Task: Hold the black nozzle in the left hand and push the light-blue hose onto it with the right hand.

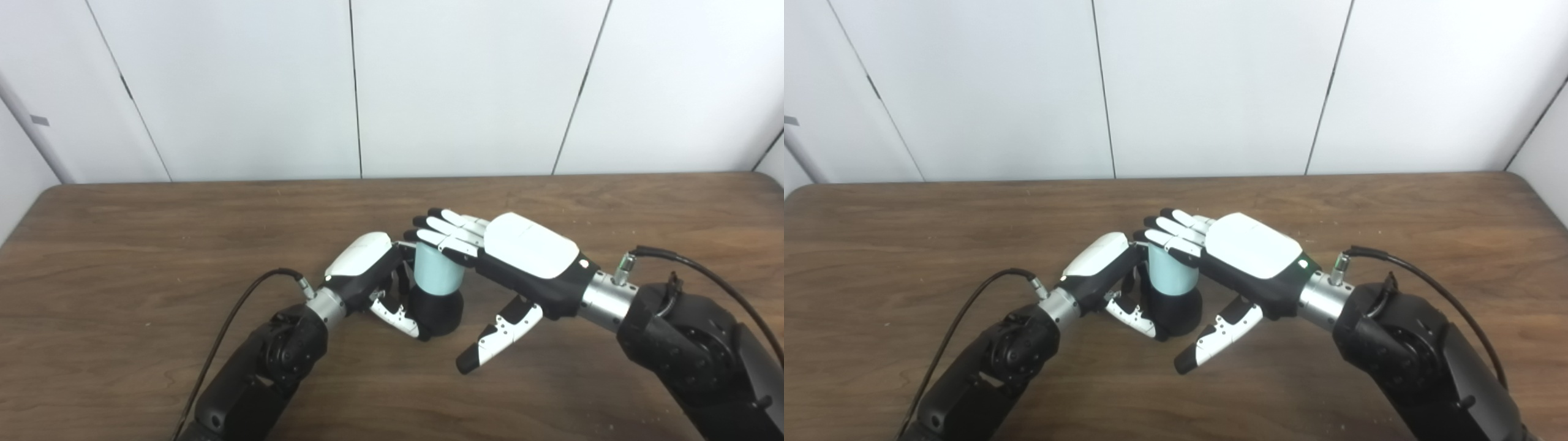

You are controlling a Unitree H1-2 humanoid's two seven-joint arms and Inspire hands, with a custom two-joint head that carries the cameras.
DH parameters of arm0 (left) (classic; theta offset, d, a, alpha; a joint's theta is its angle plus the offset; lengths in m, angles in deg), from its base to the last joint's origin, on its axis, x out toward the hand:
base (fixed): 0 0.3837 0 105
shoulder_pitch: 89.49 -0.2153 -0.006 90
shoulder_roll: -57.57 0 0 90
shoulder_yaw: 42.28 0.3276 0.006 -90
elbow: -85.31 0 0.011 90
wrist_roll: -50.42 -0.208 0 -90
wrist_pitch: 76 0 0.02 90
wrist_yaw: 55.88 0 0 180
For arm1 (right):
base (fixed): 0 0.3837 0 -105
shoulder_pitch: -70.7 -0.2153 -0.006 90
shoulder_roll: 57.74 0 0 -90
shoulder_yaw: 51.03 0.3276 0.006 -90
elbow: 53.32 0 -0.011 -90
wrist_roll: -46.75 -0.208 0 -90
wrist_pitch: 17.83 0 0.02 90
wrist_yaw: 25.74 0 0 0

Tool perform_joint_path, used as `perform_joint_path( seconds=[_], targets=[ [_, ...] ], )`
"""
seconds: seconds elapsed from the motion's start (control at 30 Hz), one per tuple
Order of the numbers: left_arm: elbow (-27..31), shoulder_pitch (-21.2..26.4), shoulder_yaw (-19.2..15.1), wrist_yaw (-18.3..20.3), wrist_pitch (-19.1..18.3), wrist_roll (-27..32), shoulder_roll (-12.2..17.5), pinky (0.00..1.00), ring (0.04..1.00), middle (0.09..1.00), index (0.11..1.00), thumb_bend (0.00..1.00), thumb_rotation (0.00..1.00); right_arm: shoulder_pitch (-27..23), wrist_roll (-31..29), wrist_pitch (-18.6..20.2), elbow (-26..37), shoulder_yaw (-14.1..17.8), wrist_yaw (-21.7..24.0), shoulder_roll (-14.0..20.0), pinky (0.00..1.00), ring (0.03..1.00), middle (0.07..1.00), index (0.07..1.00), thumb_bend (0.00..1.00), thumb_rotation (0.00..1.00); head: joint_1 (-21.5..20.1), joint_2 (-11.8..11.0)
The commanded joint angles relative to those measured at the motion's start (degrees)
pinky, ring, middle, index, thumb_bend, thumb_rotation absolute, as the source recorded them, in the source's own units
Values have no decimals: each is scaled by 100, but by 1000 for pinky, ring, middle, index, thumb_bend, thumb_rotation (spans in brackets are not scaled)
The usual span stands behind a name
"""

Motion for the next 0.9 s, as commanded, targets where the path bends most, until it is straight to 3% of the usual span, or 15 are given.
perform_joint_path(
  seconds=[0.0,0.43,0.57,0.67,0.73,0.87],
  targets=[
    [-147,-44,-6,136,-297,-285,210,345,422,456,485,528,0,85,-31,-36,-15,-222,500,150,945,1000,1000,981,723,819,4,8],
    [-185,-30,-25,151,-287,-239,210,358,429,457,484,528,0,-87,-17,-235,-1,-137,391,224,948,1000,994,963,719,819,-24,-27],
    [-221,-27,-20,137,-272,-242,206,359,428,457,484,528,0,-212,-101,-200,110,55,246,152,945,1000,999,964,708,813,-39,-38],
    [-227,-30,-7,140,-292,-260,197,347,419,458,484,528,0,-204,-75,-123,251,440,-249,-154,872,964,1000,943,689,656,-39,-38],
    [-207,-37,-4,147,-307,-262,193,340,415,458,484,528,0,-78,-37,-154,221,758,-716,-450,803,926,969,897,661,451,-39,-38],
    [-245,-34,4,130,-281,-267,196,332,408,468,480,528,0,136,-41,-24,67,1313,-1399,-1115,699,870,912,837,657,287,-64,-52]
  ],
)
